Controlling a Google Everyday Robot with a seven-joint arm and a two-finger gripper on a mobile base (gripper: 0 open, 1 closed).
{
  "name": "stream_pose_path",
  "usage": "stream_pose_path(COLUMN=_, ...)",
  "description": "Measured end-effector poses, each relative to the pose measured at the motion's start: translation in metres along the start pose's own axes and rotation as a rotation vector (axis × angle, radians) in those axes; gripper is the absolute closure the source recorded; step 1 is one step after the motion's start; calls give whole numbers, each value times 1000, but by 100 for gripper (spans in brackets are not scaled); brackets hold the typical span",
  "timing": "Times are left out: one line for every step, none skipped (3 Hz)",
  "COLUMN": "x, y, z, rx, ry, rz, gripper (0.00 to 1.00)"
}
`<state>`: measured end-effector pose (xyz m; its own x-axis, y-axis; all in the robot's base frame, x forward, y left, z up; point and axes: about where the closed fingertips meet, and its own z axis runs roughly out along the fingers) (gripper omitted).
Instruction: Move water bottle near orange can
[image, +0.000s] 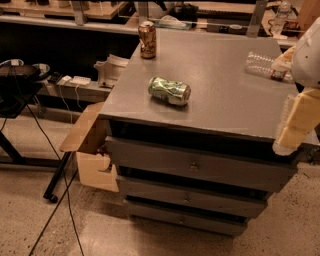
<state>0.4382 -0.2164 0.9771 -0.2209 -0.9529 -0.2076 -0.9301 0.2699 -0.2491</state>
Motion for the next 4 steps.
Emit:
stream_pose_path(x=1, y=-2, z=0, rx=1, ry=0, rz=1, gripper=0)
stream_pose_path(x=13, y=-43, z=8, rx=15, ry=7, rz=17, gripper=0)
stream_pose_path(x=49, y=-113, z=32, rx=38, ry=85, rz=99, gripper=0)
stream_pose_path(x=98, y=-166, z=54, rx=78, ry=127, rz=179, gripper=0)
